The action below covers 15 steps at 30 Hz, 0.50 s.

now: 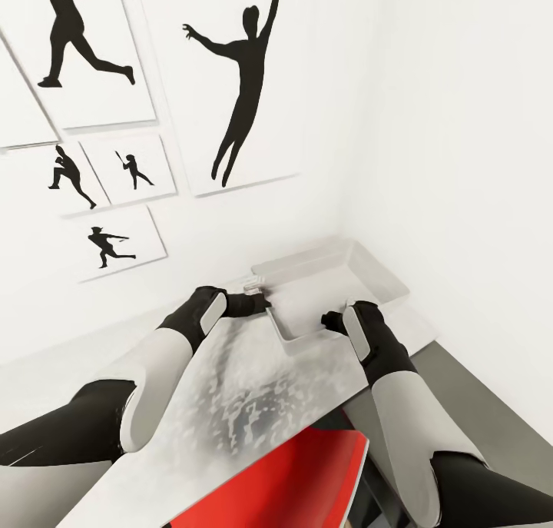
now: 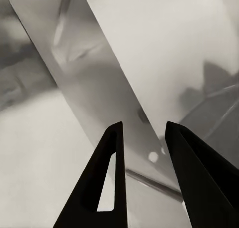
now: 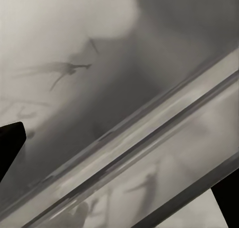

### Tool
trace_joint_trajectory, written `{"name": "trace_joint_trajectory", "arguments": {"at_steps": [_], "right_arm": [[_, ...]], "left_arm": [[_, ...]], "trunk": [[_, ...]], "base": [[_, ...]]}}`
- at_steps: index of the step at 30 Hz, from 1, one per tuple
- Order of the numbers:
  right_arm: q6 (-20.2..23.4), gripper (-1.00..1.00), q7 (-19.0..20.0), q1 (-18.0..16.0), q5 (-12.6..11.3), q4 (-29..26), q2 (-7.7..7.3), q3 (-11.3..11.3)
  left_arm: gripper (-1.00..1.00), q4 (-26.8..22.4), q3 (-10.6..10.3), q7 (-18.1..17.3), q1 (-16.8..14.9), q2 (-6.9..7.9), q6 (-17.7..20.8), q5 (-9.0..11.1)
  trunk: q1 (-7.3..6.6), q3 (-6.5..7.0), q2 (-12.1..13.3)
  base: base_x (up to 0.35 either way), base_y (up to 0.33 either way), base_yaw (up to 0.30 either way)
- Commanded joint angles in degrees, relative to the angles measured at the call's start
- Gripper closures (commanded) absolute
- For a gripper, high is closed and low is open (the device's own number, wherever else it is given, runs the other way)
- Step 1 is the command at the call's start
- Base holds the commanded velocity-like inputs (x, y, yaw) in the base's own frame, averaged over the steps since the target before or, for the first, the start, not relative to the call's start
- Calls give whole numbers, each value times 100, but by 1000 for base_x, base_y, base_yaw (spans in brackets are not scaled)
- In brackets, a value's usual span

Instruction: Put all the toys in the child's room - the three board games (two on the bed and one on the table), the two jigsaw puzzles on the table, and the tennis ball on the table - inside the toy box on the table in the child's room.

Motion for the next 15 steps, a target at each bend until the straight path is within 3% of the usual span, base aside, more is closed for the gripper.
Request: {"name": "trace_joint_trajectory", "arguments": {"at_steps": [1,15], "right_arm": [[15,100,-49,-2,-59,171,5,-10],[14,100,-53,-2,-58,171,5,-5]], "left_arm": [[100,-7,16,5,-5,-2,38,-3],[100,-14,16,5,-5,-2,38,-5]], "trunk": [[5,-12,-8],[5,33,-8]], "base": [[0,0,0],[-13,0,0]]}}
